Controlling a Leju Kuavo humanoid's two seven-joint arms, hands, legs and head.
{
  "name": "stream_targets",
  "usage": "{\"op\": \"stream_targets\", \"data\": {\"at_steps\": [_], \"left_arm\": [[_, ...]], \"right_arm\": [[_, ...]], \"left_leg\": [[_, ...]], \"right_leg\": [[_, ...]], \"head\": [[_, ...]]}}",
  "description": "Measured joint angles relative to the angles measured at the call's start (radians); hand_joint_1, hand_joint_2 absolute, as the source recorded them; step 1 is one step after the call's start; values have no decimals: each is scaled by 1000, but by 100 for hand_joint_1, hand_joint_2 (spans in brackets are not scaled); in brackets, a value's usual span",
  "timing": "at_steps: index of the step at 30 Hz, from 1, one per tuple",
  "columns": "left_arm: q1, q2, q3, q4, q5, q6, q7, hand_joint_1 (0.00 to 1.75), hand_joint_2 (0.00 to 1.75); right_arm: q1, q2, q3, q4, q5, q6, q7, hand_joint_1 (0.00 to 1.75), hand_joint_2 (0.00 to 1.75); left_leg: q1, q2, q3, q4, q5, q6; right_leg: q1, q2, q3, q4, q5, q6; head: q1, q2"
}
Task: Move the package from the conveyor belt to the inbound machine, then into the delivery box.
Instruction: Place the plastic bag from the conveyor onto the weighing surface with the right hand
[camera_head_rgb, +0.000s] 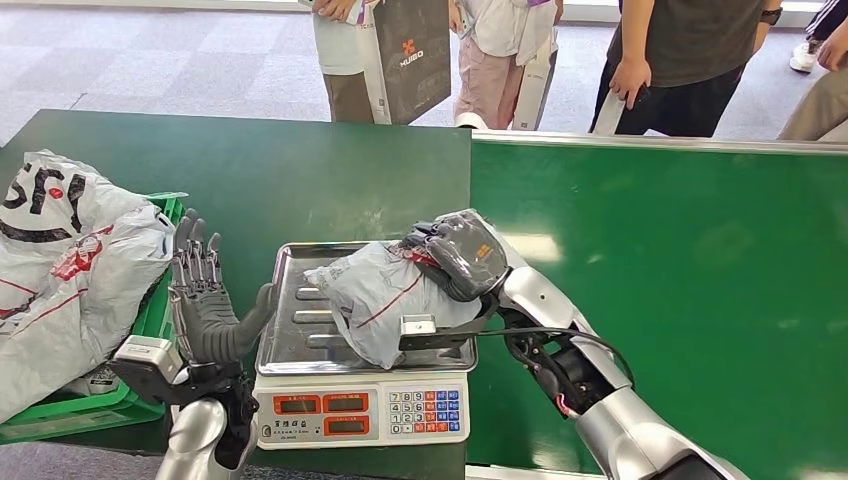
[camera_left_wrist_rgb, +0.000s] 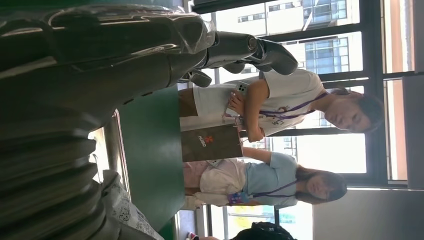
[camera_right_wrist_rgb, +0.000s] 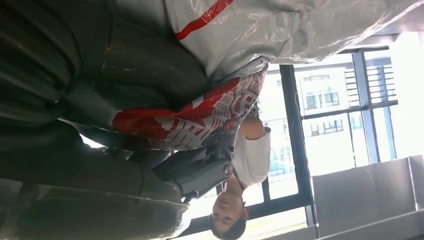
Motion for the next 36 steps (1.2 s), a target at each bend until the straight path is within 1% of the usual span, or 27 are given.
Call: {"op": "stream_targets", "data": {"at_steps": [5, 8, 11, 17, 22, 26, 31, 32, 35, 36], "left_arm": [[-11, -3, -12, 17, 0, -10, 0, 0, 175], [-19, -5, -19, 24, 0, -11, 0, 0, 175], [-26, -6, -21, 32, 0, -11, 0, 0, 175], [-51, -5, -35, 49, -21, 10, 0, 0, 175], [-54, -4, -46, 55, -24, 19, 0, 0, 175], [-55, -2, -53, 58, -21, 24, 0, 0, 175], [-55, 0, -54, 58, -21, 24, 0, 0, 175], [-55, 0, -55, 58, -21, 24, 0, 0, 175], [-55, 0, -55, 58, -21, 24, 0, 0, 175], [-55, 0, -55, 58, -21, 24, 0, 0, 175]], "right_arm": [[-5, 38, 12, 62, -34, -55, -63, 175, 175], [-8, 59, 17, 95, -43, -63, -78, 175, 175], [-16, 75, 23, 126, -48, -62, -84, 175, 175], [-44, 111, 34, 201, -67, -62, -127, 175, 175], [-57, 124, 44, 247, -71, -52, -150, 175, 175], [-67, 136, 57, 289, -69, -25, -153, 175, 175], [-73, 145, 65, 317, -69, -20, -153, 175, 175], [-73, 146, 66, 320, -69, -20, -153, 165, 175], [-75, 149, 68, 329, -69, -20, -153, 34, 175], [-75, 150, 69, 332, -69, -22, -153, 0, 175]], "left_leg": [[0, 0, 0, 0, 0, 0], [0, 0, 0, 0, 0, 0], [0, 0, 0, 0, 0, 0], [0, 0, 0, 0, 0, 0], [0, 0, 0, 0, 0, 0], [0, 0, 0, 0, 0, 0], [0, 1, 0, 0, 0, 0], [0, 1, 0, 0, 0, 0], [0, 1, 0, 0, 0, 0], [0, 1, 0, 0, 0, 0]], "right_leg": [[0, 0, 0, 0, 0, 0], [0, 0, 0, 0, 0, 0], [0, 0, 0, 0, 0, 0], [0, 0, 0, 0, 0, 0], [0, 0, 0, 0, 0, 0], [0, 1, -1, 0, 0, 0], [0, 1, -1, 0, 0, 0], [0, 1, 0, 0, 0, 0], [0, 1, 0, 0, 0, 0], [0, 1, 0, 0, 0, 0]], "head": [[0, 0], [0, 0], [0, 0], [0, 0], [0, 0], [0, 0], [0, 0], [0, 0], [0, 0], [0, 0]]}}
